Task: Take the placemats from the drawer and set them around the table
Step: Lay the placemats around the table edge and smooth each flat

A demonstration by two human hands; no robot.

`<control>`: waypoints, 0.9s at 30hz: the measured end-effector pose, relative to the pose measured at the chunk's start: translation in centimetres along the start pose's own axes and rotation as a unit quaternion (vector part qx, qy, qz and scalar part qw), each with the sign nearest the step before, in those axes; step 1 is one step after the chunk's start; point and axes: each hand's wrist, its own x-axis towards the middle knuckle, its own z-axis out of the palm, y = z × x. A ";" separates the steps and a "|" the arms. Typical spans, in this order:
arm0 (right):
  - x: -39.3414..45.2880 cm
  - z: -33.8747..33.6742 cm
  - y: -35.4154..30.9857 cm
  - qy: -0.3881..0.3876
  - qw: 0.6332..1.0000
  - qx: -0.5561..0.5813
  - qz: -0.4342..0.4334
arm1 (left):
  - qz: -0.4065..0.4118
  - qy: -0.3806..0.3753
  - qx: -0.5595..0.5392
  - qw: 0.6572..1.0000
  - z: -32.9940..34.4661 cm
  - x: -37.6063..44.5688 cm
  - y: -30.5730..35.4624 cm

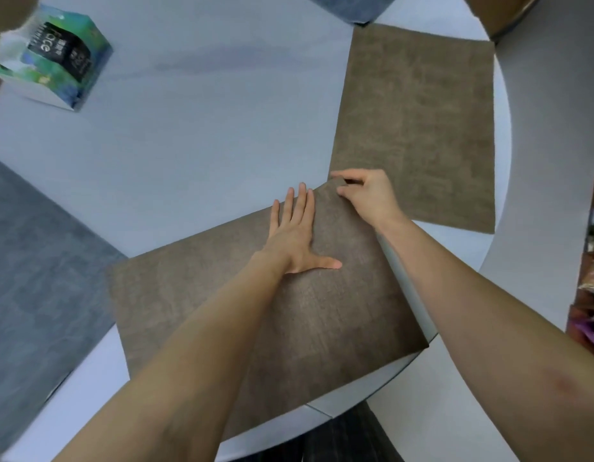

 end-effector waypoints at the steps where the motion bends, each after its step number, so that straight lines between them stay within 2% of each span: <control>1: -0.1 -0.2 -0.1 0.006 0.999 -0.025 -0.022 | 0.000 -0.001 0.001 1.000 0.0 0.0 0.0; 4: -0.6 -0.3 -0.2 0.050 0.992 -0.080 -0.082 | -0.005 -0.001 0.005 1.000 0.0 0.0 0.1; 6: -0.7 -0.1 0.1 0.073 0.989 -0.087 -0.090 | -0.007 0.000 0.005 1.000 0.0 0.1 0.1; 14: -0.7 -0.1 0.0 0.058 0.996 -0.074 -0.005 | -0.004 0.007 0.003 1.000 0.1 0.1 0.0; 20: -0.2 0.0 -0.6 0.069 0.995 -0.025 0.063 | -0.003 0.007 -0.001 1.000 0.0 -0.1 0.1; 27: -0.3 0.7 -1.4 0.082 0.992 0.008 0.096 | -0.003 0.010 -0.001 1.000 -0.1 -0.2 0.2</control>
